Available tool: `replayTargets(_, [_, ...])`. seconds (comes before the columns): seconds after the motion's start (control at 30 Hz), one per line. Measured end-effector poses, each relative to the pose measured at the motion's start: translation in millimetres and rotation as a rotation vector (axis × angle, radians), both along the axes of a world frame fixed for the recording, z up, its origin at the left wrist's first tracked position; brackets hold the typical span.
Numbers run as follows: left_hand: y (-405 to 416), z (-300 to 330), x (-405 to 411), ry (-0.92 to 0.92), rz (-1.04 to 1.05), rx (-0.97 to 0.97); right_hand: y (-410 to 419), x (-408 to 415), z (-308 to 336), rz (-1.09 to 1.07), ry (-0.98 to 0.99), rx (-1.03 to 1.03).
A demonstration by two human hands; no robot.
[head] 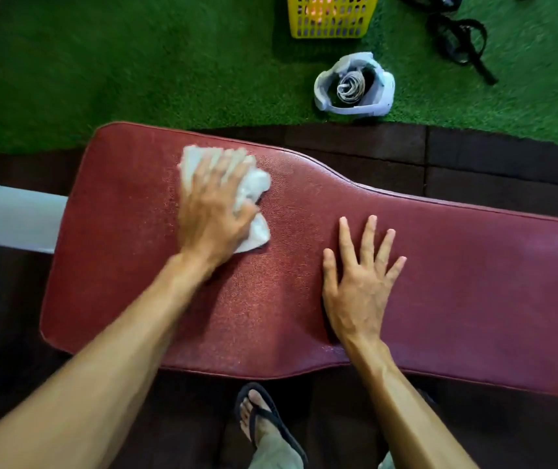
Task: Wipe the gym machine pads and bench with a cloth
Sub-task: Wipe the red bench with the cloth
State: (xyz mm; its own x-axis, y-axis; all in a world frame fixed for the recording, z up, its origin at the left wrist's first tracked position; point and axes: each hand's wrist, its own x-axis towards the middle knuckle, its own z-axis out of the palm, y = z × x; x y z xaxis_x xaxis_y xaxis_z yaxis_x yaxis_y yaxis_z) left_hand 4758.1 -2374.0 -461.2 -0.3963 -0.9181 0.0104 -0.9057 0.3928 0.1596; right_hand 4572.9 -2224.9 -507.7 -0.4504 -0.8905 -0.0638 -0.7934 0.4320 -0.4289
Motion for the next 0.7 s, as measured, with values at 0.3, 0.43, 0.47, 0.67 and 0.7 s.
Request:
replayTargets(0.3, [101.5, -0.6, 38.5, -0.007, -0.448, 0.109, -2.6, 15.9, -1.6, -0.101, -0.007, -0.025])
replayTargets(0.43, [84.9, 5.6, 138.0, -0.019, -0.335, 0.118, -12.0, 51.5, 7.4, -0.072, 0.01, 0.032])
replayTargets(0.47, [60.8, 5.1, 146.7, -0.019, -0.26, 0.128, -15.6, 61.9, 9.8, -0.042, 0.025, 0.043])
replayTargets(0.67, [-45.8, 10.6, 54.8, 0.016, 0.017, 0.014, -21.8, 82.5, 10.6, -0.016, 0.094, 0.073])
replayTargets(0.7, [-40.5, 10.2, 40.5, 0.007, -0.005, 0.012, -21.1, 81.5, 10.2, -0.016, 0.094, 0.07])
